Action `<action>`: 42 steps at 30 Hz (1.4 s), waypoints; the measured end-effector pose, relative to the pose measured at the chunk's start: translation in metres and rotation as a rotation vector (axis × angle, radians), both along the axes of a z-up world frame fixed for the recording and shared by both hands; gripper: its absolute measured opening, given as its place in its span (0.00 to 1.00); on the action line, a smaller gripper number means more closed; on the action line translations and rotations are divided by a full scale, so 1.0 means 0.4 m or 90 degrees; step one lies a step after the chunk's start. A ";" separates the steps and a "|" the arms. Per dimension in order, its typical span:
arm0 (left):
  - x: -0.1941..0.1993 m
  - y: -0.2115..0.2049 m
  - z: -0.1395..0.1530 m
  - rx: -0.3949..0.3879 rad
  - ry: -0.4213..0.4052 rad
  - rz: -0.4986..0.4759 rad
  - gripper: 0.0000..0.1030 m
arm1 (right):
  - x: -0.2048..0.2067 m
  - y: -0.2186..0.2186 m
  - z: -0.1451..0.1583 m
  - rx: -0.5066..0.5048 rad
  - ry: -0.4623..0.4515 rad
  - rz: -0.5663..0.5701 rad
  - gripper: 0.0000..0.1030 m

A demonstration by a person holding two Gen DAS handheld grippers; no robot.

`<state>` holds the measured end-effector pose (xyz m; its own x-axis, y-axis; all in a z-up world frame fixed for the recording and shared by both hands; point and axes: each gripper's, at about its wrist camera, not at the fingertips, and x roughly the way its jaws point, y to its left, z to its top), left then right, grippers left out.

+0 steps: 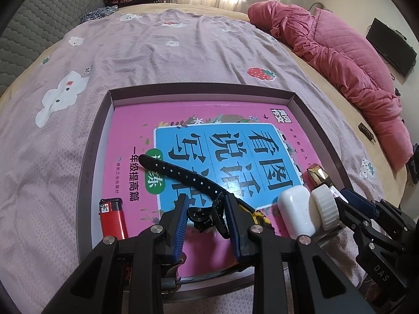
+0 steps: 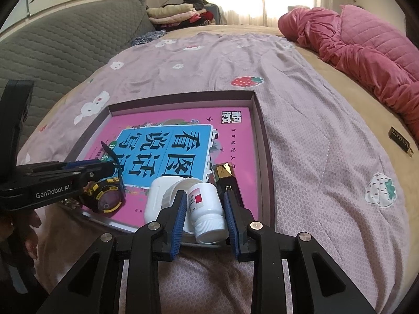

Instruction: Organize rigid objects

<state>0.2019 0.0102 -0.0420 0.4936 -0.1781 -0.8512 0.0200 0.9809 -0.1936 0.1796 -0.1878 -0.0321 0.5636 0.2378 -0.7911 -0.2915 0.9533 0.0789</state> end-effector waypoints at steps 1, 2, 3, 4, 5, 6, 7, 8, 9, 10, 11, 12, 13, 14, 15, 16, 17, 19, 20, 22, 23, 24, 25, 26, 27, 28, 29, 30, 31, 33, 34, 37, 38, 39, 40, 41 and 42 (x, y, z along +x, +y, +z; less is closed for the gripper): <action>-0.001 0.002 0.001 -0.001 0.001 0.002 0.28 | 0.000 0.000 0.000 0.000 0.001 0.000 0.29; -0.001 0.002 0.001 -0.001 0.001 0.002 0.28 | 0.000 0.000 0.000 0.001 0.001 0.000 0.29; -0.001 0.002 0.002 -0.001 0.002 0.002 0.28 | -0.001 -0.001 0.001 0.001 0.001 -0.001 0.29; -0.002 0.003 0.003 0.001 0.001 0.003 0.28 | -0.002 -0.002 0.001 0.002 0.002 -0.002 0.29; -0.003 0.003 0.003 0.002 0.001 0.003 0.28 | -0.004 -0.003 0.002 0.002 0.002 -0.003 0.29; -0.004 0.003 0.004 0.002 0.002 0.003 0.28 | -0.005 -0.004 0.004 0.003 0.002 -0.003 0.29; -0.005 0.003 0.005 0.001 0.002 0.003 0.28 | -0.007 -0.004 0.005 0.002 0.001 -0.003 0.30; -0.006 0.002 0.006 0.002 0.003 0.003 0.28 | -0.009 -0.005 0.007 0.000 0.000 -0.004 0.30; -0.006 0.003 0.006 0.004 0.002 0.003 0.28 | -0.011 -0.006 0.009 -0.001 -0.001 -0.004 0.30; -0.007 0.003 0.008 0.005 0.001 0.003 0.28 | -0.013 -0.008 0.011 0.000 -0.002 -0.005 0.30; -0.009 0.003 0.008 0.004 0.002 0.002 0.28 | -0.014 -0.010 0.013 0.001 -0.003 -0.006 0.31; -0.010 0.003 0.009 0.004 0.002 0.002 0.28 | -0.016 -0.013 0.016 0.002 -0.003 -0.007 0.32; -0.012 0.004 0.011 0.004 0.001 0.003 0.28 | -0.017 -0.014 0.018 0.003 -0.004 -0.009 0.32; -0.013 0.004 0.011 0.004 0.001 0.003 0.28 | -0.019 -0.017 0.020 0.004 -0.004 -0.010 0.33; -0.014 0.004 0.013 0.004 0.001 0.003 0.28 | -0.020 -0.018 0.023 0.005 -0.004 -0.010 0.35; -0.017 0.004 0.015 0.004 0.000 0.003 0.28 | -0.022 -0.018 0.025 0.005 -0.005 -0.010 0.35; -0.019 0.004 0.017 0.003 -0.001 0.003 0.28 | -0.024 -0.019 0.028 0.004 -0.006 -0.011 0.36; -0.025 0.004 0.023 0.003 -0.005 0.003 0.28 | -0.027 -0.020 0.034 0.005 -0.008 -0.011 0.36; -0.028 0.005 0.026 0.003 -0.006 0.004 0.28 | -0.027 -0.020 0.034 0.005 -0.008 -0.011 0.37; -0.034 0.006 0.032 0.003 -0.008 0.006 0.28 | -0.034 -0.020 0.043 0.003 -0.013 -0.014 0.39; -0.037 0.006 0.036 0.004 -0.010 0.008 0.28 | -0.035 -0.021 0.046 0.002 -0.014 -0.016 0.41; -0.042 0.007 0.039 0.003 -0.011 0.010 0.28 | -0.039 -0.021 0.050 0.002 -0.016 -0.017 0.43; -0.046 0.007 0.044 0.002 -0.012 0.011 0.28 | -0.040 -0.020 0.053 0.004 -0.018 -0.017 0.43; -0.050 0.006 0.048 0.001 -0.014 0.012 0.28 | -0.043 -0.020 0.057 0.005 -0.019 -0.017 0.43; -0.055 0.005 0.053 0.002 -0.016 0.013 0.28 | -0.047 -0.018 0.062 0.005 -0.021 -0.016 0.43; -0.060 0.004 0.058 0.003 -0.019 0.014 0.28 | -0.049 -0.017 0.066 0.005 -0.023 -0.016 0.43; -0.066 0.002 0.064 0.004 -0.021 0.014 0.28 | -0.053 -0.015 0.070 0.004 -0.026 -0.015 0.44; -0.069 0.003 0.068 0.006 -0.023 0.015 0.29 | -0.057 -0.013 0.076 0.002 -0.031 -0.015 0.44; -0.074 0.003 0.073 0.007 -0.026 0.017 0.31 | -0.060 -0.011 0.080 0.001 -0.034 -0.013 0.44; -0.083 0.005 0.082 0.005 -0.029 0.019 0.46 | -0.064 -0.008 0.086 0.000 -0.038 -0.012 0.44; -0.088 0.006 0.088 0.005 -0.032 0.021 0.48 | -0.070 -0.005 0.093 0.000 -0.042 -0.012 0.44; -0.103 0.008 0.102 0.013 -0.040 0.020 0.49 | -0.081 -0.001 0.106 0.002 -0.049 -0.011 0.47; -0.107 0.009 0.106 0.014 -0.042 0.021 0.49 | -0.084 0.001 0.109 0.002 -0.050 -0.011 0.49; -0.111 0.011 0.109 0.015 -0.043 0.022 0.49 | -0.088 0.003 0.114 0.003 -0.052 -0.010 0.49; -0.117 0.014 0.113 0.016 -0.046 0.024 0.49 | -0.088 0.003 0.114 0.003 -0.052 -0.010 0.49; -0.121 0.016 0.116 0.017 -0.047 0.026 0.49 | -0.090 0.005 0.118 0.004 -0.054 -0.008 0.50; -0.125 0.017 0.119 0.017 -0.049 0.027 0.49 | -0.099 0.011 0.128 0.001 -0.060 -0.004 0.50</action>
